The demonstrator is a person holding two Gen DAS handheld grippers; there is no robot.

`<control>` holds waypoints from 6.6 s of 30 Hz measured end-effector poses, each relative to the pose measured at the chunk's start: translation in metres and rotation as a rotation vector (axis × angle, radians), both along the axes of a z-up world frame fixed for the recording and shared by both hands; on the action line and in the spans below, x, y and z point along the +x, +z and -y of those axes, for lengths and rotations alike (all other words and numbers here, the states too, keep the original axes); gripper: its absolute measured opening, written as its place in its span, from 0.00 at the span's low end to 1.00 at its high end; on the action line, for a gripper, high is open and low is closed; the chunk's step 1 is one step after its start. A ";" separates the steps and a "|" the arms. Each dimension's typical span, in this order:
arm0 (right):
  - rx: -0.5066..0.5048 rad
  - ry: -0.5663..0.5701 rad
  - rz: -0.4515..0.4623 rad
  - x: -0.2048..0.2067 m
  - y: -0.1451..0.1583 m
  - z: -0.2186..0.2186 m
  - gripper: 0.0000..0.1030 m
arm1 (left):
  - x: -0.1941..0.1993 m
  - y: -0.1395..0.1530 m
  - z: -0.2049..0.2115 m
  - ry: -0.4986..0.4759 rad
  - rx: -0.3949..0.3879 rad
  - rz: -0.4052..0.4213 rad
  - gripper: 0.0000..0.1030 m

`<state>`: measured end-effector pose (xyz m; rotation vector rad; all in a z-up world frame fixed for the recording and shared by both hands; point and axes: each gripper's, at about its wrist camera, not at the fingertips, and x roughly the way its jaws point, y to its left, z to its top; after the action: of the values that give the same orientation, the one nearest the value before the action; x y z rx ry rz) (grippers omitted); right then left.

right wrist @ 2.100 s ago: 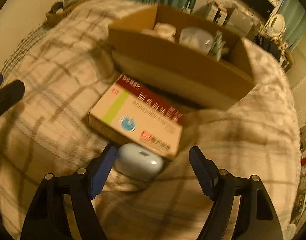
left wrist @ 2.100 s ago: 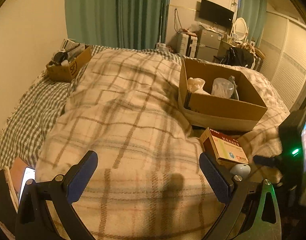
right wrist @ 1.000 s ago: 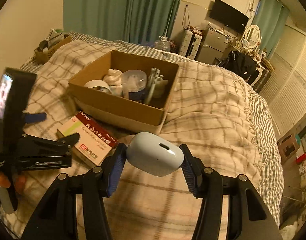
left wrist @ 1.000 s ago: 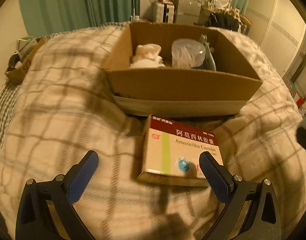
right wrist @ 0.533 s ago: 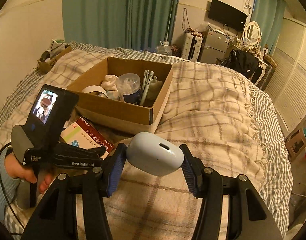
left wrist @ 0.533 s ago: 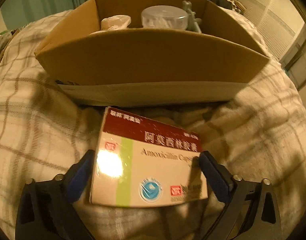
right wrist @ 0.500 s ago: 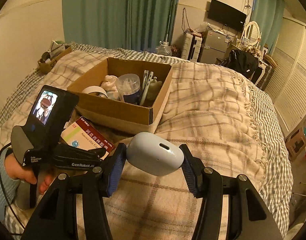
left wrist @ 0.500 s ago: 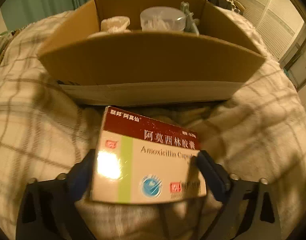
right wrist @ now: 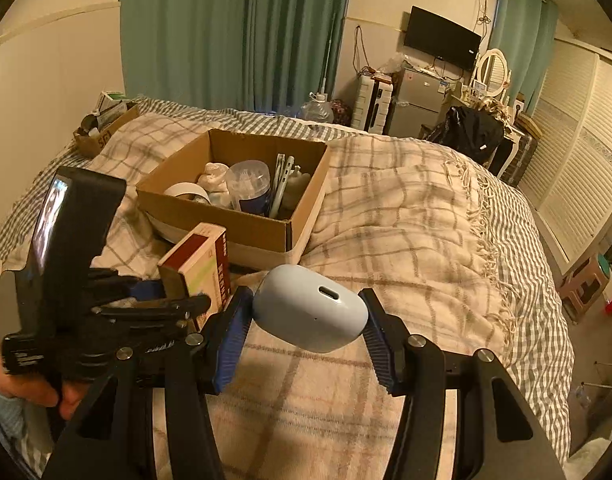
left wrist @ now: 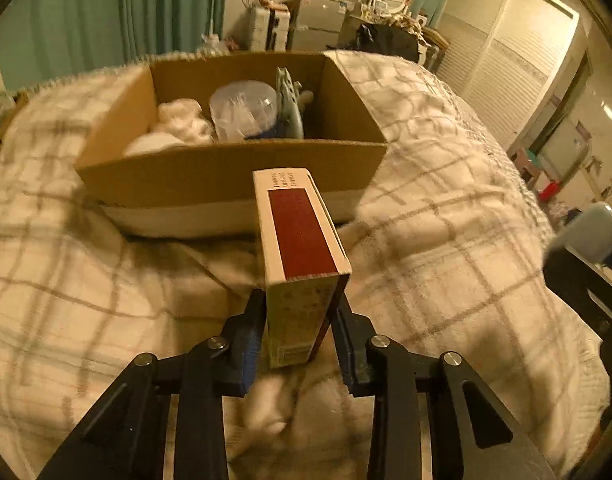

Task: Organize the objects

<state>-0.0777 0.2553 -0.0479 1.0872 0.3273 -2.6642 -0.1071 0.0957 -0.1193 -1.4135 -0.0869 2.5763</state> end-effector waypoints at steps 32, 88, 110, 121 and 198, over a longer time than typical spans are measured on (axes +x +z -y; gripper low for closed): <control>0.021 0.106 -0.120 -0.087 0.093 0.087 0.52 | -0.050 0.154 0.076 0.104 -0.059 -0.393 0.28; -0.011 -0.123 -0.335 -0.023 0.179 0.026 1.00 | 0.000 0.234 0.089 0.130 -0.044 -0.547 1.00; -0.072 -0.182 -0.422 0.011 0.068 0.015 1.00 | 0.065 0.131 0.071 0.218 -0.216 -0.715 1.00; -0.136 -0.162 -0.394 0.008 0.046 0.008 1.00 | 0.058 0.111 0.078 0.249 -0.168 -0.664 1.00; -0.125 -0.148 -0.384 0.011 0.047 0.017 1.00 | 0.060 0.102 0.074 0.220 -0.162 -0.629 1.00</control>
<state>-0.0663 0.2387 -0.0012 0.5795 0.1482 -2.9736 -0.0471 0.0213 -0.0175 -0.5972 0.0667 3.1413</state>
